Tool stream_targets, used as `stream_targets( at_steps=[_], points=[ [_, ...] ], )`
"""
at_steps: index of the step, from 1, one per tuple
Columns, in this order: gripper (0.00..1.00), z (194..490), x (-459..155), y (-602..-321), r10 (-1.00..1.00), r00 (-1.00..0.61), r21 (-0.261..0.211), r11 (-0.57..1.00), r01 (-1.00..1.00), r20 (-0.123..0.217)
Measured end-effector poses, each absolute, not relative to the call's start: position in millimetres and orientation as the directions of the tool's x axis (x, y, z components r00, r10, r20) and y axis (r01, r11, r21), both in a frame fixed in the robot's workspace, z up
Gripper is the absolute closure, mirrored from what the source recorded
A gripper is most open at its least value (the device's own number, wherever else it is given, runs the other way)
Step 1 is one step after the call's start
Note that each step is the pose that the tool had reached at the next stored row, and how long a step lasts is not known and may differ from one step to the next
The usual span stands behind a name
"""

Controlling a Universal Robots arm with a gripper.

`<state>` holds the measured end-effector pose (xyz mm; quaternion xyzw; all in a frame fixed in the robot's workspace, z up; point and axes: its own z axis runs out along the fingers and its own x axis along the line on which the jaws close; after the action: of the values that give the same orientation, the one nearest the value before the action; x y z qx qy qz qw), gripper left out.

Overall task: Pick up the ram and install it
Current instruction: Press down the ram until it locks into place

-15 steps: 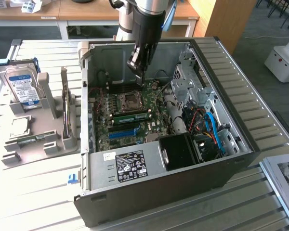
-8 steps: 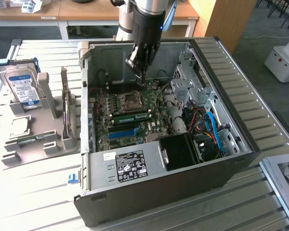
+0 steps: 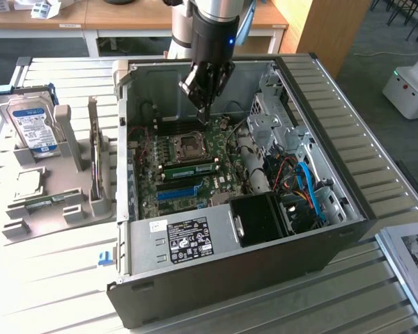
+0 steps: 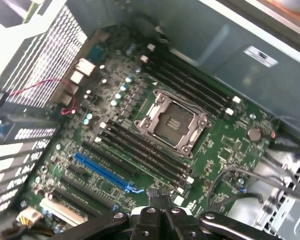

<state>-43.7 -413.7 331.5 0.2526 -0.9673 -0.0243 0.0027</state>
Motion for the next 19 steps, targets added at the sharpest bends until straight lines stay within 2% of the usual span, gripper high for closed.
stream_targets(
  at_steps=[19],
  points=[
    [0.9,330.3,-43.7,-413.7,-0.178,-0.984,0.048,0.983,-0.178,-0.007]
  ],
)
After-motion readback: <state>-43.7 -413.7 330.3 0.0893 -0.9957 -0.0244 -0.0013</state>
